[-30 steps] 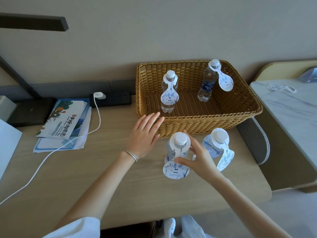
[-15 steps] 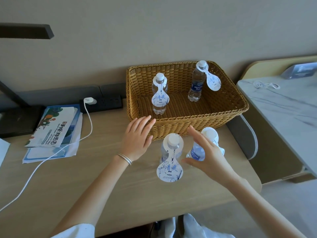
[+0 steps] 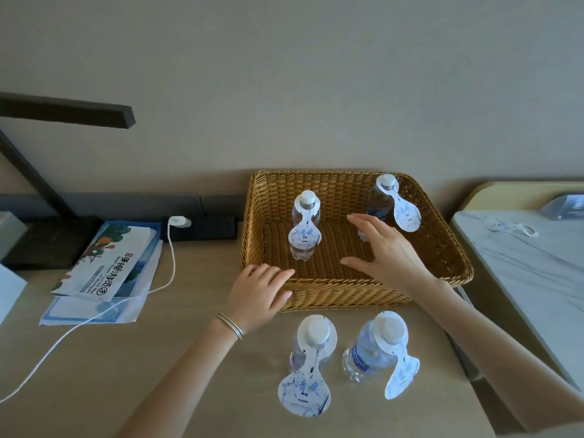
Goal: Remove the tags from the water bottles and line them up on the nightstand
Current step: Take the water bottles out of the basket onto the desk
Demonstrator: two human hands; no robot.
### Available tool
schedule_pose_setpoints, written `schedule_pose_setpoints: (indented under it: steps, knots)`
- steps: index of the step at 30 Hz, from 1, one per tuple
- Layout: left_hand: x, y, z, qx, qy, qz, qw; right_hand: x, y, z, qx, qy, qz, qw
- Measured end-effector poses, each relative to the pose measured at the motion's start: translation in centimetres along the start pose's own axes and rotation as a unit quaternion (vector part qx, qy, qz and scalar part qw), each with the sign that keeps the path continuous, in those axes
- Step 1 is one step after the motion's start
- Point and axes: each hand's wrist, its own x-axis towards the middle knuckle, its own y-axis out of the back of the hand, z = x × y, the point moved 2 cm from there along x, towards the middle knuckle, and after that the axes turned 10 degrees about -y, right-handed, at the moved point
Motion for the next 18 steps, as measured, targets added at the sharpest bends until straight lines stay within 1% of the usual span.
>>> schedule_pose_setpoints:
  steps: [5,11,14,18]
  knots:
    - [0.1,-1.2,0.2,-0.007,0.022,0.048,0.999,5.4,-3.6,1.8,-0.008,-0.011,-0.047,0.999]
    - [0.0,-1.4,0.9,-0.014,0.059,0.071,0.996,10.8,-7.6,2.5,0.005,-0.007,-0.082,0.997]
    - [-0.1,-1.6,0.9,-0.017,0.068,0.078,0.994,12.6,-9.1,2.3,0.054,-0.008,-0.087,0.995]
    - [-0.1,-1.3,0.8,-0.01,0.062,0.083,0.995,13.9,-11.1,1.9,0.14,-0.024,-0.118,0.983]
